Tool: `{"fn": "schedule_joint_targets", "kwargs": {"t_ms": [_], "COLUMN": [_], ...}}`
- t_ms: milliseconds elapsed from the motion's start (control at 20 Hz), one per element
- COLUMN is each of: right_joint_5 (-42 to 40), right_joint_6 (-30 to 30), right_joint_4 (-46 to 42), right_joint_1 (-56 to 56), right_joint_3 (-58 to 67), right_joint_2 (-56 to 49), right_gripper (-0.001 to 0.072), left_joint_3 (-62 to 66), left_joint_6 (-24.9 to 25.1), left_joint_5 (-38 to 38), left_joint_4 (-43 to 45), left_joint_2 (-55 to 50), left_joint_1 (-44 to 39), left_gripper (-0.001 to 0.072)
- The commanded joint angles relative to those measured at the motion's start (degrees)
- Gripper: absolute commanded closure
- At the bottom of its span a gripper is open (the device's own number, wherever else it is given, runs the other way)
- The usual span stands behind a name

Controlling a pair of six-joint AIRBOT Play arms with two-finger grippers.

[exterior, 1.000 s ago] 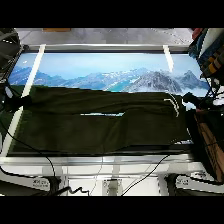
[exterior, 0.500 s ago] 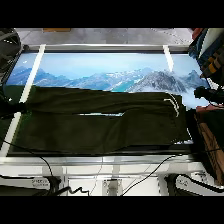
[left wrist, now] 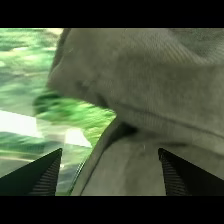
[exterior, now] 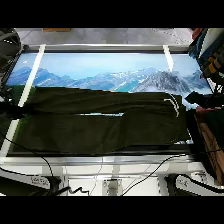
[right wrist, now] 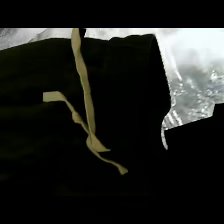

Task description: Fold the clothes and pants, and hang the long-sleeved shirts on hangers.

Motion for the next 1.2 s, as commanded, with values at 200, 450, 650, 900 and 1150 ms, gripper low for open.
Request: {"fn": "schedule_joint_targets", "kwargs": {"t_ms": [200, 450, 650, 900, 1150], "right_joint_5": [5.6, 7.72, 7.93, 10.27, 19.5], "right_joint_6": [6.23, 6.51, 6.58, 6.56, 5.4], "right_joint_4": [2.34, 1.11, -1.05, -1.84, -9.62], "right_joint_1": [0.0, -0.04, -0.04, -0.04, -0.04], "right_joint_3": [0.02, 0.02, 0.02, 0.0, -0.07], "right_joint_2": [0.07, 0.07, 0.07, 0.07, 0.09], "right_gripper": [0.0115, 0.0116, 0.0117, 0.0116, 0.0472], "left_joint_3": [-0.09, 0.04, 0.04, 0.04, 0.04], "left_joint_6": [4.76, 4.66, 2.75, -0.83, -0.85], "left_joint_5": [1.31, 3.15, 8.31, 13.51, 5.97], "left_joint_4": [-1.62, 6.84, 12.0, 11.98, 12.61], "left_joint_2": [-3.65, -0.59, 5.53, 9.2, 10.01], "left_joint_1": [-0.63, -0.22, 1.84, 4.0, 5.03], "left_gripper": [0.0449, 0.0693, 0.0693, 0.0454, 0.028]}}
